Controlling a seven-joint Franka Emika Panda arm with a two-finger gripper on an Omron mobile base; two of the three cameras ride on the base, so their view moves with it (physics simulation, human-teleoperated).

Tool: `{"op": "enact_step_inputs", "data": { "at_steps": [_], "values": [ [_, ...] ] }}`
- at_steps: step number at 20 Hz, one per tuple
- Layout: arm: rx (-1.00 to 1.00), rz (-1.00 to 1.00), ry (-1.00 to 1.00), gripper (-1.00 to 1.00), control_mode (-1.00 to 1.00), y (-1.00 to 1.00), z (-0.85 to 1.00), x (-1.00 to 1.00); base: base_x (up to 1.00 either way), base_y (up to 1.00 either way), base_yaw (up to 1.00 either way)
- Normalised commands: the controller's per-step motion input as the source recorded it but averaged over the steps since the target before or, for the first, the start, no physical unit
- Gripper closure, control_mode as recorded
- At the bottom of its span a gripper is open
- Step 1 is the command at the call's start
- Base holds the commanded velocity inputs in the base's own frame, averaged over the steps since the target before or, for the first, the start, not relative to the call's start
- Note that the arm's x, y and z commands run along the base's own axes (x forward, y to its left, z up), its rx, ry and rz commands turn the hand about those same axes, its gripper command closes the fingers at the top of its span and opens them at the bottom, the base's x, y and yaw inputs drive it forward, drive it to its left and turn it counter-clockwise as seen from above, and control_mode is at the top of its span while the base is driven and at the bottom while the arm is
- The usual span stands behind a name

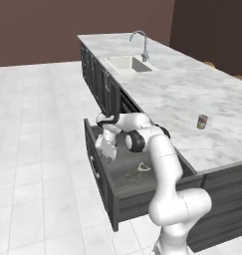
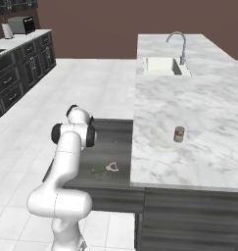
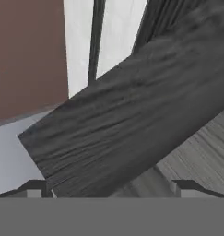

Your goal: Pick the peeler from the drawer and place it on the counter.

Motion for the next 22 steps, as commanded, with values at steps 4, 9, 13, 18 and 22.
{"op": "enact_step_inputs", "data": {
  "at_steps": [4,9,13,18,22],
  "values": [
    [-0.24,-0.14,-0.73,-1.0,-1.0,0.69,0.14,-0.54,0.0,0.0,0.0],
    [-0.13,-0.03,-0.87,-1.0,-1.0,-0.01,0.01,-1.0,0.0,0.0,0.0],
    [-0.13,0.0,-0.92,-1.0,-1.0,-0.08,0.0,-1.0,0.0,0.0,0.0],
    [-0.12,0.0,-0.93,-1.0,-1.0,-0.13,0.0,-1.0,0.0,0.0,0.0],
    [0.0,-0.02,-0.59,-1.0,-1.0,-0.54,0.62,-0.72,0.0,0.0,0.0]
  ]
}}
